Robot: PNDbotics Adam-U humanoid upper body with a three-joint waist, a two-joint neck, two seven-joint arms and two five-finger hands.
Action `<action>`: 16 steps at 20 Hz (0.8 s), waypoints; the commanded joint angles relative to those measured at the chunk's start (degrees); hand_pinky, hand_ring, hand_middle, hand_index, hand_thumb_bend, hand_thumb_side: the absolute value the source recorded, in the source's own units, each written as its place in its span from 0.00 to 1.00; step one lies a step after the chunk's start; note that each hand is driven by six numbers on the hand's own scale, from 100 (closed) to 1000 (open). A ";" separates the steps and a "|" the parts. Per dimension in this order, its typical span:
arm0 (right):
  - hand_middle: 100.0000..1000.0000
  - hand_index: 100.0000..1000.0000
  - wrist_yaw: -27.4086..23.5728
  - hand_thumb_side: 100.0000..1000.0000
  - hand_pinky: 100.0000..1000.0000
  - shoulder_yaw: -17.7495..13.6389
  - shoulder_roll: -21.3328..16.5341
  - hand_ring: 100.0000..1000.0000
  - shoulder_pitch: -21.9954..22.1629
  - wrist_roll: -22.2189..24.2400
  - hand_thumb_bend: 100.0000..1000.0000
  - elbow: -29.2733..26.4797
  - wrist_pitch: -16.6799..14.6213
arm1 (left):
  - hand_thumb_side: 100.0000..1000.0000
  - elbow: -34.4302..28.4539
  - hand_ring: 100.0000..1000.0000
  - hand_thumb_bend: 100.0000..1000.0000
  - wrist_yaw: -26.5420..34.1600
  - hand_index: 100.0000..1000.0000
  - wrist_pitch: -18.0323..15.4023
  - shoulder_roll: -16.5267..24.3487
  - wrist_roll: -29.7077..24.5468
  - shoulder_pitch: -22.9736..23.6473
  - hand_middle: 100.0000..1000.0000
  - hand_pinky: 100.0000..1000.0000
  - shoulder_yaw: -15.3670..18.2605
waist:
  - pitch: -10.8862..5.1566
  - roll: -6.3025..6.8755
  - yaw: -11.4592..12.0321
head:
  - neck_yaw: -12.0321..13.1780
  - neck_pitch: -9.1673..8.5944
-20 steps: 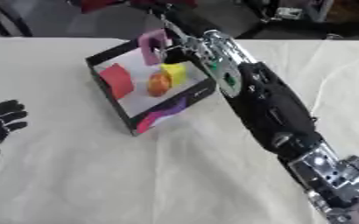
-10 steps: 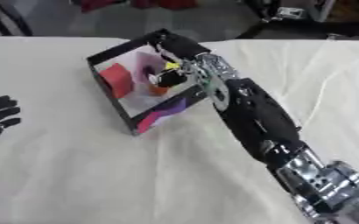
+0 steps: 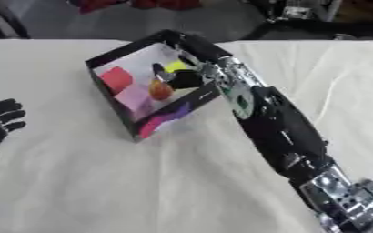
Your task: Pick up objects on the table and place them in the box.
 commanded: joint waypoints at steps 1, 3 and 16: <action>0.94 0.94 -3.00 0.65 0.87 -1.28 -2.55 0.87 0.69 -2.08 0.00 -5.44 0.13 | 1.00 -1.26 0.76 0.04 -0.23 0.78 -0.06 1.14 0.40 -0.07 0.69 0.76 0.66 | -0.86 -0.03 -0.41 | 0.93 -0.09; 0.93 0.94 -4.70 0.59 0.87 -1.99 -3.91 0.86 2.63 -3.47 0.00 -8.19 -0.95 | 1.00 -1.17 0.76 0.04 -0.35 0.78 0.00 1.36 0.58 0.20 0.69 0.76 0.88 | -1.14 -0.35 -1.12 | 1.58 -0.09; 0.79 0.88 -15.67 0.61 0.77 -11.81 -7.17 0.73 20.06 -11.36 0.00 -23.29 2.03 | 1.00 -1.09 0.76 0.04 -0.70 0.79 0.33 2.66 2.02 0.99 0.69 0.76 2.10 | -1.25 -2.00 -6.03 | 6.91 -0.09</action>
